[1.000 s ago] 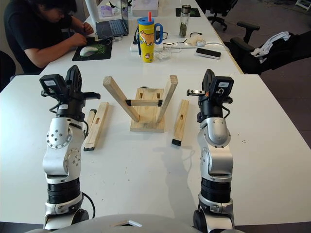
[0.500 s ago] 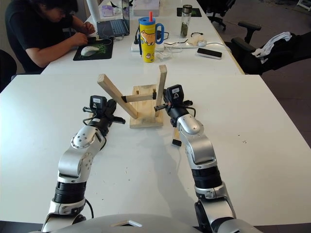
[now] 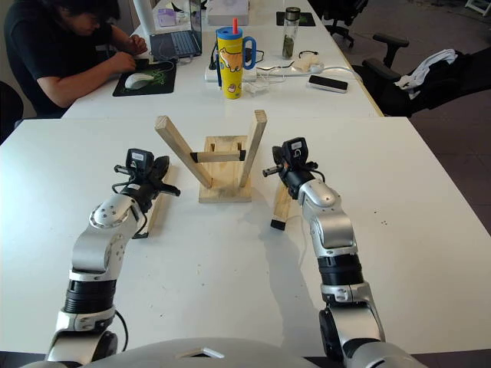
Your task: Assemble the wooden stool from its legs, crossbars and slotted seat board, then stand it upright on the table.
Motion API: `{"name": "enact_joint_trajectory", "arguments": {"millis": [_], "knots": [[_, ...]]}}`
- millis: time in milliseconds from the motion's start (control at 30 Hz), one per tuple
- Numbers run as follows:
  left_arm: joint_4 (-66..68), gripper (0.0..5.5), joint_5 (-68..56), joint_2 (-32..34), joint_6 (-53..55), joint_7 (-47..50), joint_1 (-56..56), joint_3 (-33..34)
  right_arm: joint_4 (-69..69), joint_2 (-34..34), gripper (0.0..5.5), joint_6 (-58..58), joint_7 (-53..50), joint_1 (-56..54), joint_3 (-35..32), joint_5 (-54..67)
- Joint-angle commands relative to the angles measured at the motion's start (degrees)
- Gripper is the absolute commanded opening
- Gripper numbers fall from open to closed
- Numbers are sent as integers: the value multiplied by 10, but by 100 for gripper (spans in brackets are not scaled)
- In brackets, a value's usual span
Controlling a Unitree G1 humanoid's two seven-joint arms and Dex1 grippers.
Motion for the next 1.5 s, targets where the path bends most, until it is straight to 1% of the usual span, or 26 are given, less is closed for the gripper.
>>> {"name": "enact_joint_trajectory", "arguments": {"millis": [33, 100, 167, 233, 300, 433, 600, 700, 800, 933, 1033, 1100, 1200, 1333, 1500], "knots": [[25, 1, 15, 217, -9, -269, 14, -98, 117, -9, 0, -93, 75, -89, -7, 16], [7, 1, 5, 265, -20, -354, 20, -125, 150, -9, 0, -128, 105, -106, -5, 22], [-5, 1, -7, 269, -21, -388, 16, -139, 168, -8, 0, -150, 143, -119, 4, 29], [8, 1, 12, 247, -31, -382, -9, -159, 161, -9, 0, -156, 194, -118, 17, 40], [18, 1, 33, 238, -40, -382, -21, -179, 157, -8, 0, -165, 237, -117, 31, 46], [53, 1, 75, 224, -51, -359, -38, -205, 117, 5, 0, -151, 295, -100, 64, 62], [56, 1, 91, 210, -41, -343, -30, -207, 86, 43, 0, -133, 303, -88, 122, 52], [60, 1, 99, 204, -39, -336, -30, -209, 60, 55, 0, -107, 305, -81, 148, 53], [64, 1, 105, 199, -38, -330, -33, -210, 49, 59, 0, -91, 290, -80, 156, 45], [58, 1, 105, 191, -31, -325, -30, -205, 60, 47, 0, -94, 257, -77, 135, 32], [52, 1, 103, 196, -30, -329, -22, -205, 135, 8, 0, -126, 217, -96, 106, -6], [46, 1, 100, 200, -29, -334, -16, -204, 205, -15, 0, -160, 202, -117, 102, -34], [40, 1, 98, 199, -26, -336, -18, -203, 272, -18, 0, -195, 206, -135, 95, -42], [41, 1, 97, 193, -26, -340, -29, -206, 384, -10, 0, -257, 193, -168, 107, -79], [38, 1, 94, 189, -24, -350, -29, -211, 503, -2, 0, -300, 178, -210, 113, -118]]}}
